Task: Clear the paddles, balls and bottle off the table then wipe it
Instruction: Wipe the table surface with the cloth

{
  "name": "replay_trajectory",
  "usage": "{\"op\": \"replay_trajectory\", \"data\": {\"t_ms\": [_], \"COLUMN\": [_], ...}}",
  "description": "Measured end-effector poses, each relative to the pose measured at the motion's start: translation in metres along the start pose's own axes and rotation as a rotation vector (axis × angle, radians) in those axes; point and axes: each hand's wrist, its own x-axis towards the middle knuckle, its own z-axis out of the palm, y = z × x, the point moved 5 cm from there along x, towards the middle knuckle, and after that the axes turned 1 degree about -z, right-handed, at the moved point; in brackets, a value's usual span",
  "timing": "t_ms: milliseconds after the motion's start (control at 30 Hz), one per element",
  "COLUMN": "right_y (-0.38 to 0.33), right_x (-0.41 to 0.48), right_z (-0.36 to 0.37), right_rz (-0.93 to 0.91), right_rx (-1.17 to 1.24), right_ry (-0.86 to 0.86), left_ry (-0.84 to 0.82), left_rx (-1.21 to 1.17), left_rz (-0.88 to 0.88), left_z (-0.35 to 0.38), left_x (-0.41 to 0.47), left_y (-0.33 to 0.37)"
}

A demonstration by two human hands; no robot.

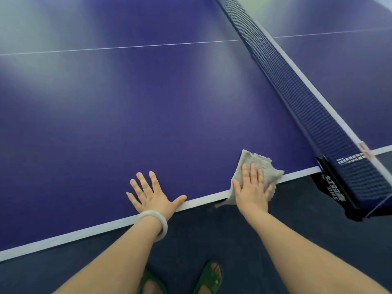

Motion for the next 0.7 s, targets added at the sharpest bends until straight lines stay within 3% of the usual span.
{"op": "replay_trajectory", "data": {"t_ms": [167,433,700], "right_y": [-0.009,-0.021,-0.019], "right_x": [-0.02,-0.031,-0.039], "right_z": [0.0,-0.005,-0.014], "right_rz": [0.076,-0.068,-0.129], "right_rx": [0.164,0.42,0.559], "right_ry": [0.038,0.142,-0.034], "left_ry": [-0.032,-0.045,-0.066], "left_rx": [0.027,0.051,0.058], "left_rz": [-0.013,-0.037,-0.024], "left_z": [0.0,-0.001,0.0], "left_x": [-0.002,-0.002,0.0], "left_y": [0.001,0.002,0.001]}}
